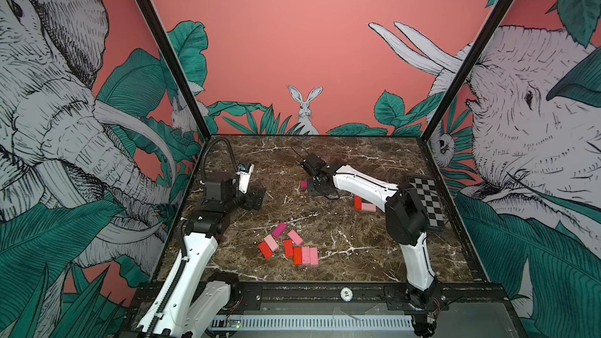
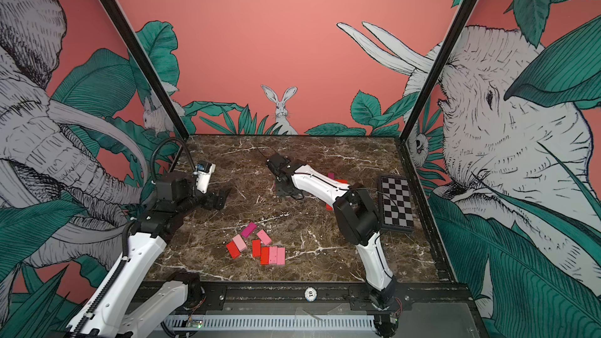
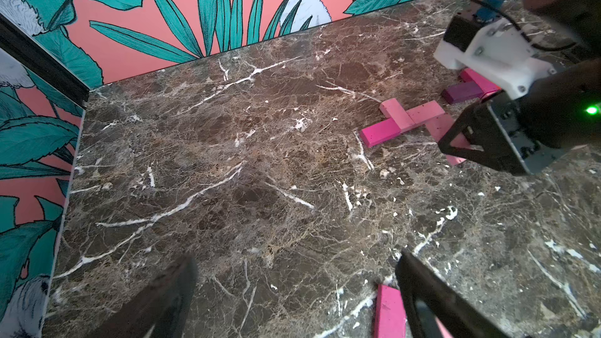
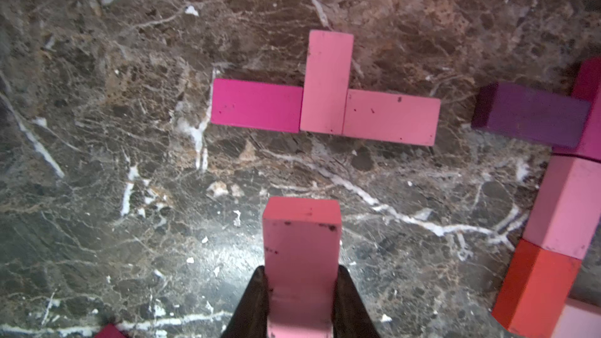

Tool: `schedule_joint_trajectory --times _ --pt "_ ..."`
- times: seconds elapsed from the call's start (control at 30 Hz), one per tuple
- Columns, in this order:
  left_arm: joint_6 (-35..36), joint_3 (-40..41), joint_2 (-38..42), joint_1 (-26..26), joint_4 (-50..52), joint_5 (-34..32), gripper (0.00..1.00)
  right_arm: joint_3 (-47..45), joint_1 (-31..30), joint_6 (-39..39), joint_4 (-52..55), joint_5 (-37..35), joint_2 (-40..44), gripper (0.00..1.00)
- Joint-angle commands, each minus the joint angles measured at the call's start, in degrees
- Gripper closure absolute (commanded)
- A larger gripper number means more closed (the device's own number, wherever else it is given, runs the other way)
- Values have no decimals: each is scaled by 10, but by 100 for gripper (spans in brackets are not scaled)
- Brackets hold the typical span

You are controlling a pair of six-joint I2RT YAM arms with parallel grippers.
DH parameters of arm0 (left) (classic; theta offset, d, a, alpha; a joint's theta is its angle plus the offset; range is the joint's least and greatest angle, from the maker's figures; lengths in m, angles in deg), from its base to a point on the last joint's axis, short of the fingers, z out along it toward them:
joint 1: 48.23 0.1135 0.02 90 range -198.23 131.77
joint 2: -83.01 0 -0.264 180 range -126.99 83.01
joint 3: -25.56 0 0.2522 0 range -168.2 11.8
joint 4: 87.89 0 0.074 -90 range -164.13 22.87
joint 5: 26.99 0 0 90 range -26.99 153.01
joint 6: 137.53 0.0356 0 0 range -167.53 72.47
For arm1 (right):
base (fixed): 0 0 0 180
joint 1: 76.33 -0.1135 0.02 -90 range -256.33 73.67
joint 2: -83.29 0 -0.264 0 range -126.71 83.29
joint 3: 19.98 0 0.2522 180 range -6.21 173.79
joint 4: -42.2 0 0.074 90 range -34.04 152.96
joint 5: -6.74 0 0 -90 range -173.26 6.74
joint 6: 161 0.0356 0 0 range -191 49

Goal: Assemble the letter t with building blocks
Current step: Assemble the building block at the center of the board.

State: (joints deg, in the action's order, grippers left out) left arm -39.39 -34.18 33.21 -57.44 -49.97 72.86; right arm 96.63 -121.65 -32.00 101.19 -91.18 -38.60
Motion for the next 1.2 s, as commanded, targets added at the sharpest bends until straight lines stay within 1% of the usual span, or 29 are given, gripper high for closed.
schedule_joint_trajectory --times 0.0,0.53,0.83,0.93,1.17 --pt "-2 -12 7 2 10 4 3 21 0 18 31 2 -27 100" --pt "-3 -14 9 2 8 10 3 51 11 34 52 -15 -77 99" --pt "-3 -14 12 1 9 9 3 50 21 34 43 9 -90 96" --pt "-4 -13 12 2 10 9 3 47 23 35 38 20 -96 93" --pt "-4 -14 13 2 11 7 3 37 30 36 23 38 -103 81"
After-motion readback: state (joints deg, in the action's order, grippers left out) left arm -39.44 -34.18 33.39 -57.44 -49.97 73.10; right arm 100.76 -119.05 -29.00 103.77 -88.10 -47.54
